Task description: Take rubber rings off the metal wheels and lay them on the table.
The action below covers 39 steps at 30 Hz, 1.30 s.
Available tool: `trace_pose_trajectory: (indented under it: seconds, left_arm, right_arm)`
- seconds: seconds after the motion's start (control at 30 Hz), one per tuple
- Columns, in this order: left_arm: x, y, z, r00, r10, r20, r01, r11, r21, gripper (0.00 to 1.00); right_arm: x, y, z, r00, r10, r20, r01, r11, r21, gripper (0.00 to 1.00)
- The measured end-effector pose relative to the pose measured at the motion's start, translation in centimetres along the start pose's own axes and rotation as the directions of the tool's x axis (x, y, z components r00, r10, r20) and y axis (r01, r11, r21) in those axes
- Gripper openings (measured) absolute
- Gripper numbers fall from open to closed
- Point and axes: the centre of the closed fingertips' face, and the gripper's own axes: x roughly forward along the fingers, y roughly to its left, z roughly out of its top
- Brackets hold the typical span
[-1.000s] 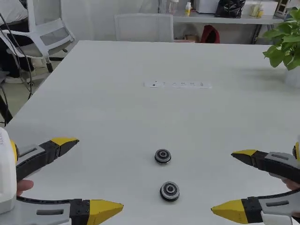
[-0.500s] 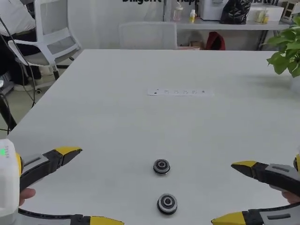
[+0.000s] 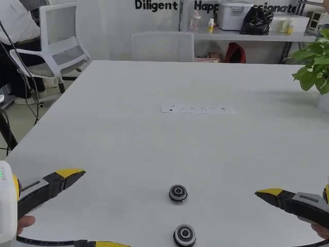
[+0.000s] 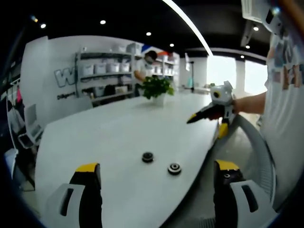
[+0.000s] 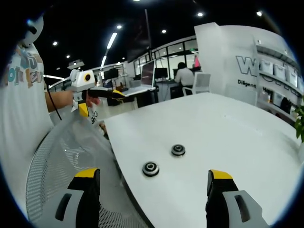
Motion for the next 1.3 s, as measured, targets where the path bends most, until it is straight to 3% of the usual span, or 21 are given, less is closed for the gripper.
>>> trace_pose_trajectory:
  seconds: [0.23, 0.53, 0.9, 1.3]
  left_arm:
    - [-0.2, 0.4, -0.1, 0.9997, -0.023, -0.005, 0.023, 1.0, 0.017, 1.0]
    - [-0.5, 0.4, 0.2, 0.9984, -0.054, -0.014, 0.055, 0.997, 0.048, 1.0]
    - [-0.4, 0.1, 0.1, 0.9982, -0.059, -0.011, 0.059, 0.997, 0.044, 1.0]
    - [0.4, 0.8, 0.8, 0.9992, -0.039, 0.002, 0.039, 0.998, 0.041, 1.0]
  right_arm:
    - [-0.4, -0.7, -0.3, 0.9985, -0.053, -0.012, 0.053, 0.998, 0.02, 0.97]
    - [-0.2, -0.5, 0.0, 0.997, -0.075, -0.016, 0.076, 0.997, 0.014, 0.98]
    - [0.1, 0.5, -0.1, 0.998, -0.047, -0.043, 0.047, 0.999, -0.001, 0.98]
    - [-0.2, -0.2, 0.1, 0.9986, -0.03, -0.045, 0.029, 0.999, -0.017, 0.98]
